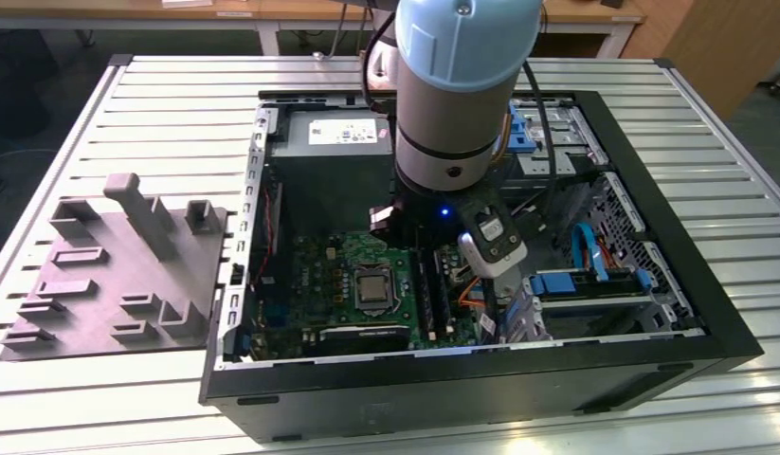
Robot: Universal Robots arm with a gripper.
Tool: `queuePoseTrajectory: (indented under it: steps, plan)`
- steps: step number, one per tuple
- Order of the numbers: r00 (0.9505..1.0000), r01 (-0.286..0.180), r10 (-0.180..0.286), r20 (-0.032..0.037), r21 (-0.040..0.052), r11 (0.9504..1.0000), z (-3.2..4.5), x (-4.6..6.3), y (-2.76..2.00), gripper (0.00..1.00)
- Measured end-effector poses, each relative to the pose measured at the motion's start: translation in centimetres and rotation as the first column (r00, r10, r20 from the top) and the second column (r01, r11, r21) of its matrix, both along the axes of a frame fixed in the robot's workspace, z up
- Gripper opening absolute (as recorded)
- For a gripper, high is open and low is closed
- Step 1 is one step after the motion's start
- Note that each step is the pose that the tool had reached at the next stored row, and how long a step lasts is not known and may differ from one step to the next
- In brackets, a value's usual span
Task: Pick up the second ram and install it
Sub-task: 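Press down the second ram until it locks into place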
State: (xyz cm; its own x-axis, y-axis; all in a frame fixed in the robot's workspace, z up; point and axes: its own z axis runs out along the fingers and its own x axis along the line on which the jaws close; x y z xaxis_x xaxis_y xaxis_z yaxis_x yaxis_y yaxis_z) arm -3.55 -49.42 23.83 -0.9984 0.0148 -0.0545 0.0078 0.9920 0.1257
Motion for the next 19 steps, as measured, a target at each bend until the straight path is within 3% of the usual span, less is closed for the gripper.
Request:
queuePoseTrajectory:
  steps: [19]
  plan:
    - [1.0, 0.0, 0.0, 0.0001, 0.0001, 1.0, 0.02, 0.0, 0.17, 0.1]
